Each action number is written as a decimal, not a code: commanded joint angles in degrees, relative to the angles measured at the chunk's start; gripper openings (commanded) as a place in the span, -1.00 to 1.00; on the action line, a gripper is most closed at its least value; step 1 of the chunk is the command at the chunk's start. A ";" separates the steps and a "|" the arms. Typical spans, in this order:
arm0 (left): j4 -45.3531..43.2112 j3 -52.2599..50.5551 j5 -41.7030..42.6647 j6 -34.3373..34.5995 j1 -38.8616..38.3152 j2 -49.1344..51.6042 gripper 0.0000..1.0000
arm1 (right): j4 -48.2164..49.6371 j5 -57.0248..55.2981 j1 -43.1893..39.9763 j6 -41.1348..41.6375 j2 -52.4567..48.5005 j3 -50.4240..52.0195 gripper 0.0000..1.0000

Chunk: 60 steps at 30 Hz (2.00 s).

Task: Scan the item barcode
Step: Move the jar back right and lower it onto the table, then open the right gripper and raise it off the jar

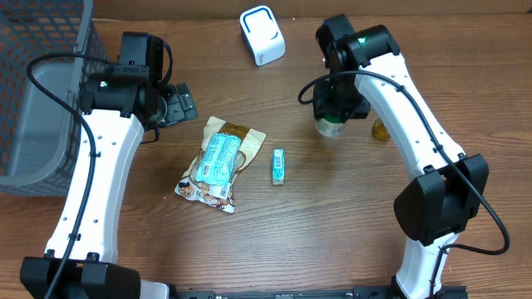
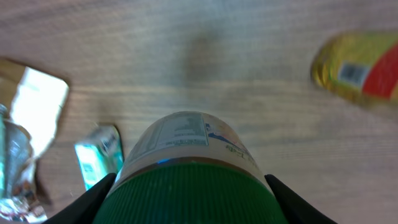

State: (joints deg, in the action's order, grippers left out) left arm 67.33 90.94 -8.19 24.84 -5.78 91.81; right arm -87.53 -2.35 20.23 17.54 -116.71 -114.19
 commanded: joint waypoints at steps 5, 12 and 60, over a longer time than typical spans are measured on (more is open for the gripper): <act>-0.09 0.94 0.15 -1.05 0.09 -0.07 0.99 | 2.27 -0.13 -0.09 4.15 0.48 8.74 -0.81; -0.09 0.94 0.17 -1.05 0.09 -0.07 0.99 | 11.02 -1.62 -0.09 4.13 0.48 20.48 -0.78; -0.09 0.94 0.17 -1.05 0.09 -0.07 0.99 | 33.55 -11.54 -0.11 -2.80 0.48 24.13 1.00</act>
State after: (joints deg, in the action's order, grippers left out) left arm 67.31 90.94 -8.16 24.84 -5.78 91.81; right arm -55.42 -12.80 20.23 15.07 -116.71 -90.35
